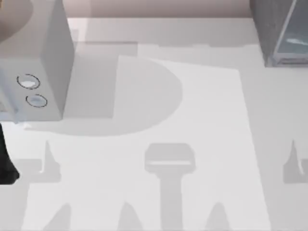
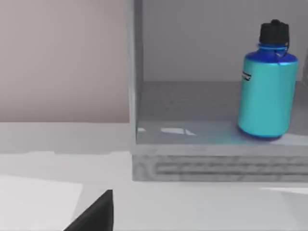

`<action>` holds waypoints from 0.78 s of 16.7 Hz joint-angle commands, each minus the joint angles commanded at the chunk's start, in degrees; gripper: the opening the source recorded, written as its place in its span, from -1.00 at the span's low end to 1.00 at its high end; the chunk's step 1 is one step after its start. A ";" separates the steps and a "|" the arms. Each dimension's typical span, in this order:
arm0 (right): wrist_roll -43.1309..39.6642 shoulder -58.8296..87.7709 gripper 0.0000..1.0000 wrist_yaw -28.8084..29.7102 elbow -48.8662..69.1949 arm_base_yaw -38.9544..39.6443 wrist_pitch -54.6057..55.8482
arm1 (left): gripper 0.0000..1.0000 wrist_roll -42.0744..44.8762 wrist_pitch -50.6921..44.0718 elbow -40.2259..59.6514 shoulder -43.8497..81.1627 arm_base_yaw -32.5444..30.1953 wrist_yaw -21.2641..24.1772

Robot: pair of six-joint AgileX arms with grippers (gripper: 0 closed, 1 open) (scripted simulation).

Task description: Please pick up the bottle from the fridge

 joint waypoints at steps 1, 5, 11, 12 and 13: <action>0.00 0.00 1.00 0.00 0.00 0.00 0.00 | 1.00 0.00 0.00 0.00 0.00 0.00 0.00; -0.01 3.53 1.00 -1.41 0.76 -1.38 3.63 | 1.00 0.00 0.00 0.00 0.00 0.00 0.00; 0.16 26.92 1.00 -8.58 3.88 -8.96 26.69 | 1.00 0.00 0.00 0.00 0.00 0.00 0.00; 0.24 32.87 1.00 -10.12 4.30 -10.56 31.89 | 1.00 0.00 0.00 0.00 0.00 0.00 0.00; 0.33 39.22 1.00 -11.69 4.68 -12.19 37.13 | 1.00 0.00 0.00 0.00 0.00 0.00 0.00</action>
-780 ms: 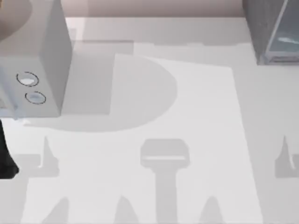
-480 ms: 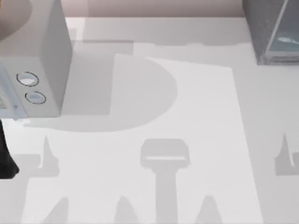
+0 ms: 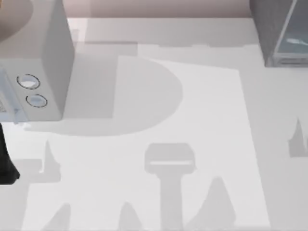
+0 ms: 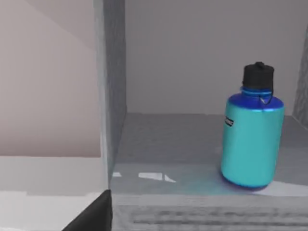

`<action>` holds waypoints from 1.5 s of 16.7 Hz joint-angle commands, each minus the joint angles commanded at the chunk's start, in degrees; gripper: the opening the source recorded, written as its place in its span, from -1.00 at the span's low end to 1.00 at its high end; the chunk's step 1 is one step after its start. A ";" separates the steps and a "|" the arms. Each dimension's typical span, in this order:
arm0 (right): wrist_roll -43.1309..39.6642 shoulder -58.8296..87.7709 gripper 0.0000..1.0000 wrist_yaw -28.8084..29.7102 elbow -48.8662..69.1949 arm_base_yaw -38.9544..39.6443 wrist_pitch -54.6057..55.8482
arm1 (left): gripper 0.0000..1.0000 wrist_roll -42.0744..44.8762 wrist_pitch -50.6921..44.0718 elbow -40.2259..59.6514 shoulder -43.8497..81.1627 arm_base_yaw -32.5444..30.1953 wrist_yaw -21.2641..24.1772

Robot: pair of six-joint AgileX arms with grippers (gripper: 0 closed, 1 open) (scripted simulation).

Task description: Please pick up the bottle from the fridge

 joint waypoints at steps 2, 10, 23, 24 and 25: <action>0.20 12.93 1.00 -3.20 0.66 -3.30 10.14 | 1.00 0.00 0.00 0.00 0.00 0.00 0.00; 0.71 52.31 1.00 -14.16 3.83 -14.66 43.80 | 1.00 0.00 0.00 0.00 0.00 0.00 0.00; 0.63 64.90 1.00 -16.94 7.78 -17.45 54.69 | 1.00 0.00 0.00 0.00 0.00 0.00 0.00; 0.58 66.13 1.00 -16.30 9.71 -16.88 53.98 | 1.00 0.00 0.00 0.00 0.00 0.00 0.00; 0.52 67.61 1.00 -15.48 12.22 -16.14 52.95 | 1.00 0.00 0.00 0.00 0.00 0.00 0.00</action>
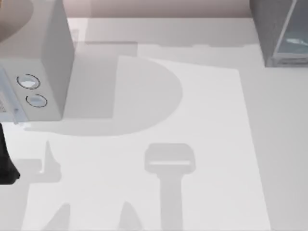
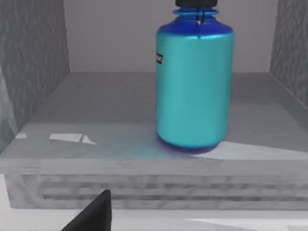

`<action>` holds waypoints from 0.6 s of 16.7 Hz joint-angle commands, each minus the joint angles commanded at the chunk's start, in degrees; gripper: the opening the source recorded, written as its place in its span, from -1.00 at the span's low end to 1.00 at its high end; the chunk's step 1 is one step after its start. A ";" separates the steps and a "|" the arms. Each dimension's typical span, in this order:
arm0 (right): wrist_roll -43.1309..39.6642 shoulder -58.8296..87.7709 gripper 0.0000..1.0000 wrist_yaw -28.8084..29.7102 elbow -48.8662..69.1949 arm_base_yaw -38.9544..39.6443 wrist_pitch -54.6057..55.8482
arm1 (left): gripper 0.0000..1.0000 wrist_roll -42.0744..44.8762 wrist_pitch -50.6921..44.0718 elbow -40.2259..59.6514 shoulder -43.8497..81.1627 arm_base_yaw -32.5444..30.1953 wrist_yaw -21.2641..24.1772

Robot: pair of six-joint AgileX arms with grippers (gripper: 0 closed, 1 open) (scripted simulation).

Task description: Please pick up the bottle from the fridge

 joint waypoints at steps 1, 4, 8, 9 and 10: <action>-0.05 1.67 1.00 0.97 3.00 0.88 -1.32 | 1.00 0.00 0.00 0.00 0.00 0.00 0.00; -0.19 7.60 1.00 4.45 14.44 4.11 -6.58 | 1.00 0.00 0.00 0.00 0.00 0.00 0.00; -0.41 14.79 1.00 9.23 29.37 8.54 -13.83 | 1.00 0.00 0.00 0.00 0.00 0.00 0.00; -0.47 15.93 1.00 10.19 31.77 9.44 -15.26 | 1.00 0.00 0.00 0.00 0.00 0.00 0.00; -0.53 16.73 1.00 10.98 33.59 10.18 -16.43 | 1.00 0.00 0.00 0.00 0.00 0.00 0.00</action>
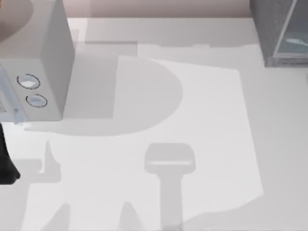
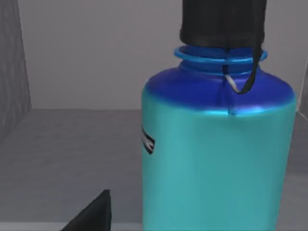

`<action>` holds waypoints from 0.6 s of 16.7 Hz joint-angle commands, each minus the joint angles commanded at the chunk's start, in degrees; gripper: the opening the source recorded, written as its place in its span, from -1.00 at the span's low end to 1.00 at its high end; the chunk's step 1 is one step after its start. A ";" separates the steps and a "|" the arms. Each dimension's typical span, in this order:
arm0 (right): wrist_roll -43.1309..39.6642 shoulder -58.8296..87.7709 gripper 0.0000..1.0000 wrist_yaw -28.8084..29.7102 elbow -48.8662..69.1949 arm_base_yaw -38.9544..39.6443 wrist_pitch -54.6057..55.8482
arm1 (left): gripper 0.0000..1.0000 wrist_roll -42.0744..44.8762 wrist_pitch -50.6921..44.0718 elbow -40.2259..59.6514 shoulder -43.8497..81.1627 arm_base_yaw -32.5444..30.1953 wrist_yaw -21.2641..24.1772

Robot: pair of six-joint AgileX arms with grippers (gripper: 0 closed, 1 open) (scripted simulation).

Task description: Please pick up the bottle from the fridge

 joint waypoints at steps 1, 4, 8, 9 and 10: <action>-0.04 0.49 1.00 0.57 1.22 0.53 -0.82 | 1.00 0.00 0.00 0.00 0.00 0.00 0.00; -0.07 0.76 1.00 0.88 1.87 0.83 -1.27 | 1.00 0.00 0.00 0.00 0.00 0.00 0.00; -0.07 1.21 1.00 0.85 2.65 0.74 -1.69 | 1.00 0.00 0.00 0.00 0.00 0.00 0.00; -0.08 2.05 1.00 1.03 4.03 0.96 -2.43 | 1.00 0.00 0.00 0.00 0.00 0.00 0.00; -0.10 3.06 1.00 1.30 6.01 1.23 -3.39 | 1.00 0.00 0.00 0.00 0.00 0.00 0.00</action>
